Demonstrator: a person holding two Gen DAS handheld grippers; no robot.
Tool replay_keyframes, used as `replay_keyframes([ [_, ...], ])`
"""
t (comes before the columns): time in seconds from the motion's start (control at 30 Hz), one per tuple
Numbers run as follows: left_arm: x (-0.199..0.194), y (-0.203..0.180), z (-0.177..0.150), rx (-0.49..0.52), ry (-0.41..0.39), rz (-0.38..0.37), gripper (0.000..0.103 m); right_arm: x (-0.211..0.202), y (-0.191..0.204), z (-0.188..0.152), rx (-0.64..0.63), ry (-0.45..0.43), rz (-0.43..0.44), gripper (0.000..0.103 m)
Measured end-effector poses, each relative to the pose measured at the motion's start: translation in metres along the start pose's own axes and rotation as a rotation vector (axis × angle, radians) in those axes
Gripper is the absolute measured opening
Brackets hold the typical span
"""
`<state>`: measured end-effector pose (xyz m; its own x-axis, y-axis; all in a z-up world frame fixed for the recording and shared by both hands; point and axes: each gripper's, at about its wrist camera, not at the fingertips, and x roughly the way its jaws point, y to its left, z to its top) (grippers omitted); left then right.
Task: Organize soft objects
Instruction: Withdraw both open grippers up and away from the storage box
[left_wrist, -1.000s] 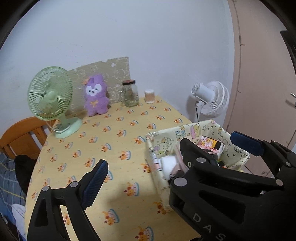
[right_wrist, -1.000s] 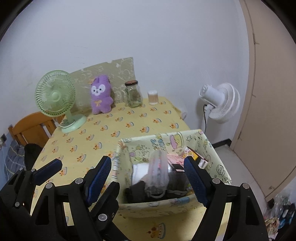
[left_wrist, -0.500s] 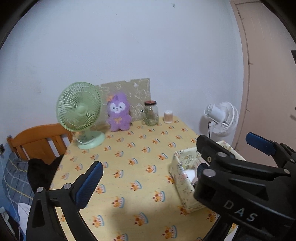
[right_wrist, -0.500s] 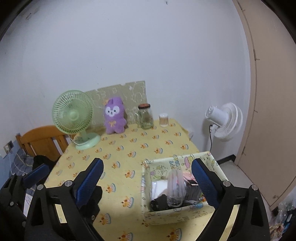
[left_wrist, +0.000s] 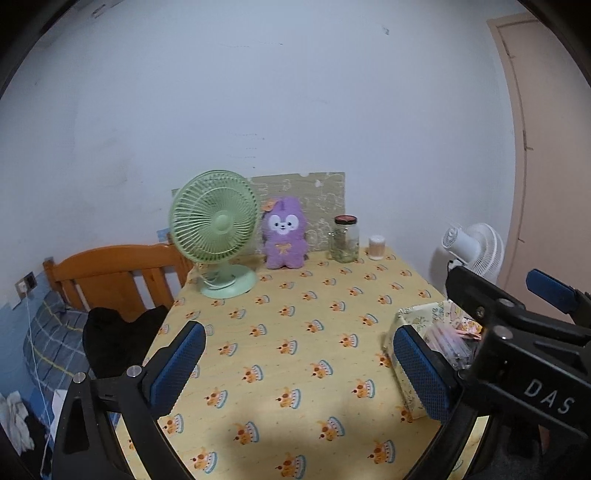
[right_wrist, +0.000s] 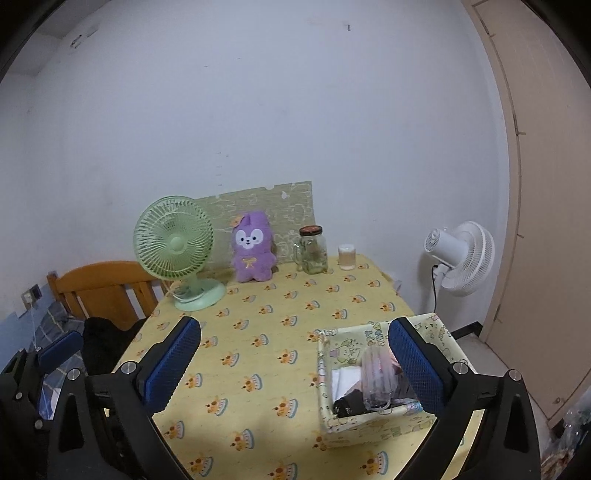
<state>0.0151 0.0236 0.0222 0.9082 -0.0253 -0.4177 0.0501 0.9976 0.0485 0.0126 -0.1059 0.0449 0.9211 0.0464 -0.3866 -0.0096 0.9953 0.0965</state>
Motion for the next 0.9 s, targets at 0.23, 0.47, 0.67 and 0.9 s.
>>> replay_keyframes([
  [0.23, -0.012, 0.013, 0.001, -0.034, -0.042, 0.027, 0.103, -0.007, 0.006, 0.006, -0.029, -0.018, 0.015, 0.103],
  [0.47, -0.017, 0.021, 0.002, -0.055, -0.055, 0.056, 0.103, -0.013, 0.009, 0.011, -0.057, -0.030, 0.026, 0.103],
  [0.67, -0.025, 0.025, 0.004, -0.074, -0.075, 0.088, 0.103, -0.017, 0.008, 0.011, -0.057, -0.039, 0.048, 0.103],
  [0.9, -0.027, 0.024, -0.003, -0.092, -0.066, 0.097, 0.103, -0.020, 0.006, 0.007, -0.069, -0.032, 0.061, 0.103],
])
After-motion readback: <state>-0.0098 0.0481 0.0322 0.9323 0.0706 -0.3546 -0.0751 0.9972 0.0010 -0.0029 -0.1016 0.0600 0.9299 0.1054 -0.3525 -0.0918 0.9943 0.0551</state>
